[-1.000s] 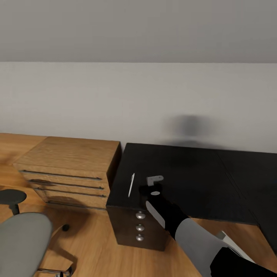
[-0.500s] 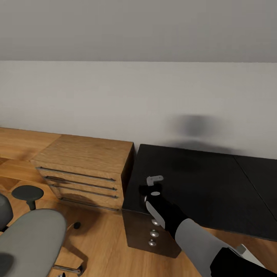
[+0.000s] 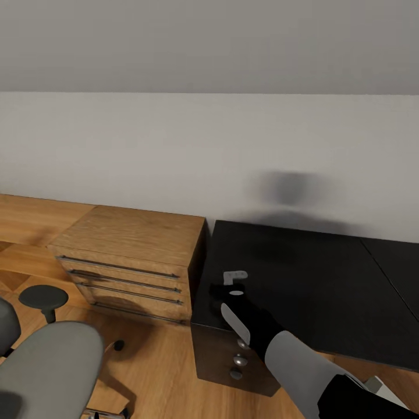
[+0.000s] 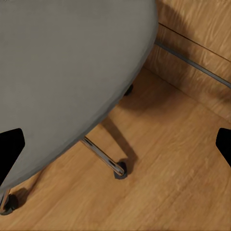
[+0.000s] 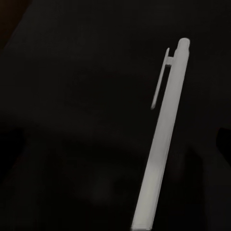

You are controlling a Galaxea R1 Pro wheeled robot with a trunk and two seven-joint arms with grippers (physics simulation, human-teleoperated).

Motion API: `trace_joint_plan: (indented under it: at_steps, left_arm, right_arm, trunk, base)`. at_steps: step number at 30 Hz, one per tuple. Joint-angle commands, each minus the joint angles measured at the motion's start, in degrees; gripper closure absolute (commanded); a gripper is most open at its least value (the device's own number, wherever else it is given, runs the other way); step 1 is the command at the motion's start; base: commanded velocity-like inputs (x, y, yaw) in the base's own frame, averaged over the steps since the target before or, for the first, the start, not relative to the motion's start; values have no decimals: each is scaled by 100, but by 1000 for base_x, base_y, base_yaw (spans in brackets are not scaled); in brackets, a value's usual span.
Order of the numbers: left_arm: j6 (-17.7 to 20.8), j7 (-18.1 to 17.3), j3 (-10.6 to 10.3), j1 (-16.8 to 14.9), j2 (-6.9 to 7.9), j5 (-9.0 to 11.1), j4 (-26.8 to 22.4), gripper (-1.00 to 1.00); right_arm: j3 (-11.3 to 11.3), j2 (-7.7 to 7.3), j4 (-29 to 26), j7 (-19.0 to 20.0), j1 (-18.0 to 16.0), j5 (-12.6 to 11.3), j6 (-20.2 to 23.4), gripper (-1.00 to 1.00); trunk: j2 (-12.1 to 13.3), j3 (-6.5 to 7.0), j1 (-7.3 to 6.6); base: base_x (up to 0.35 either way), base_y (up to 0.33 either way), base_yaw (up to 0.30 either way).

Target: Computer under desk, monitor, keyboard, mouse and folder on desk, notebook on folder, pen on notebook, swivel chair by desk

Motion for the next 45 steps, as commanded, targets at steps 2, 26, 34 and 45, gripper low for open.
trace_joint_plan:
  at_steps: [2,26,34,45]
  left_arm:
    - [-19,53,-42,3,12,28,-14,-100]
    - [-20,53,-42,2,7,20,-15,-100]
    - [-20,53,-42,2,7,20,-13,-100]
    - [-20,53,-42,2,7,20,-11,-100]
  right_arm:
    - [13,0,-1,-47,-7,-41,132,-100]
    - [-223,0,235,-118,-10,-330,527,100]
    - [-227,0,215,-134,-8,-332,524,100]
    - [-290,0,179,-144,-10,-505,616,100]
  trunk:
    - [-3,-5,0]
    - [-3,-5,0]
    - [-3,-5,0]
    - [-3,-5,0]
  base:
    - [0,0,0]
    - [0,0,0]
    - [0,0,0]
    - [0,0,0]
